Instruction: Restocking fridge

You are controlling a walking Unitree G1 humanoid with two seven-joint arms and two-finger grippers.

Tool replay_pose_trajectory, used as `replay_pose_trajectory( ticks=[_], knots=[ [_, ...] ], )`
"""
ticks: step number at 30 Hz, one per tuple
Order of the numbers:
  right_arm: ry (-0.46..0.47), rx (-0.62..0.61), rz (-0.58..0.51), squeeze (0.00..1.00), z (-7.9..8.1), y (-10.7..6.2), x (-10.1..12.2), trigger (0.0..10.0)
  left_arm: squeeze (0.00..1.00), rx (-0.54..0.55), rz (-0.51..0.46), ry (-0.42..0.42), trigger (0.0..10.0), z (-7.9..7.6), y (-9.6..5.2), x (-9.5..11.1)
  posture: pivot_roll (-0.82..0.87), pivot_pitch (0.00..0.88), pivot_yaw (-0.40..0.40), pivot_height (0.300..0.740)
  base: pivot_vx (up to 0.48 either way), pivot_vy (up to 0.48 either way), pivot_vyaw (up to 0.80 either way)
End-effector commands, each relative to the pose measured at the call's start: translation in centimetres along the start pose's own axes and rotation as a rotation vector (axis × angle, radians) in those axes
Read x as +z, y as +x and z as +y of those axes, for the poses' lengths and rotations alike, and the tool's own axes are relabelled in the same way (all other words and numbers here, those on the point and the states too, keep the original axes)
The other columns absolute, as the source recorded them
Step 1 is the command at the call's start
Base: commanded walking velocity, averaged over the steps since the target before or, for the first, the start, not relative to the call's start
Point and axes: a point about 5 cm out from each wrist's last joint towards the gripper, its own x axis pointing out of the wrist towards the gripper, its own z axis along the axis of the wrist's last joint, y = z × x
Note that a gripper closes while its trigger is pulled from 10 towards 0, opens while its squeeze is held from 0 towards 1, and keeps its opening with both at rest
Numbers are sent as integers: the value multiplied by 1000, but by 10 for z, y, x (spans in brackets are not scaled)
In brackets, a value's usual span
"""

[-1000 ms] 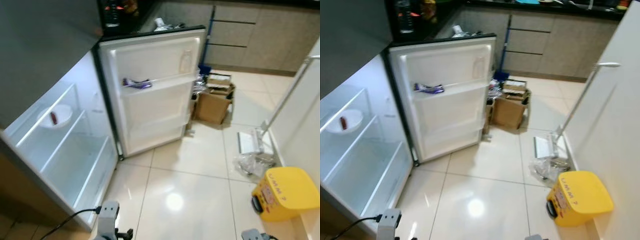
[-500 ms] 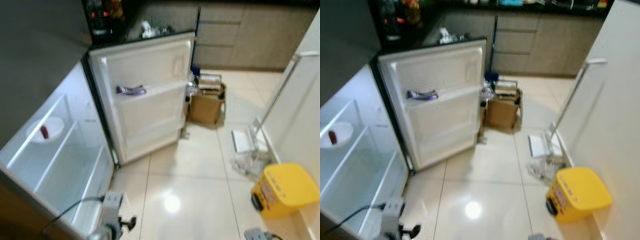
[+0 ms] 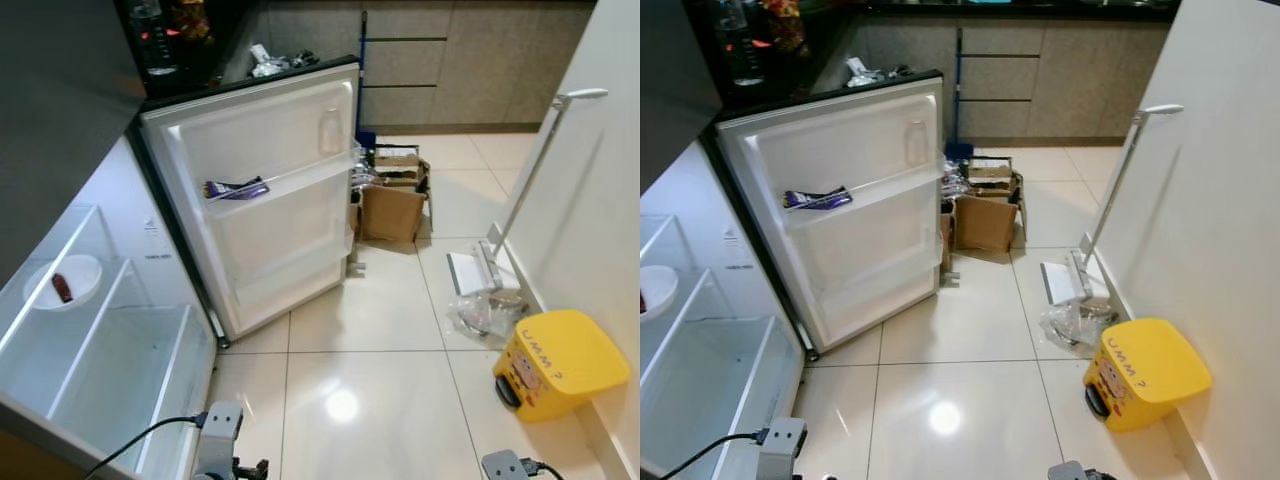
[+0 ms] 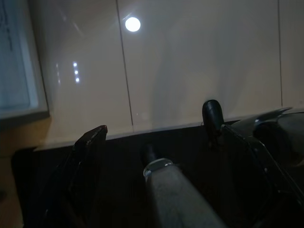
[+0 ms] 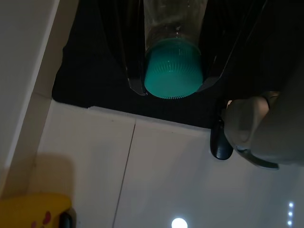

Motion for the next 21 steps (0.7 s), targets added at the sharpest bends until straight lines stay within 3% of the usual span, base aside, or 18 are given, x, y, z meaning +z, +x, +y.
replay_pose_trajectory(
  ticks=[1, 3, 21],
  knots=[
    [-11, -5, -3, 0, -1, 0, 0, 10000, 0, -6, 35, -4, 10000, -5, 1, -9, -70, 45, 5, 740, 0, -480, 0],
    [-11, -4, -4, 0, -1, 0, 0, 10000, 0, 3, 36, -6, 10000, -5, 0, -10, -70, 46, 5, 740, 0, -379, 0],
    [-29, 7, -8, 0, 0, 0, 2, 10000, 0, 26, 23, -25, 10000, -6, 1, -10, -64, 47, -4, 740, 0, 0, 0]
  ],
)
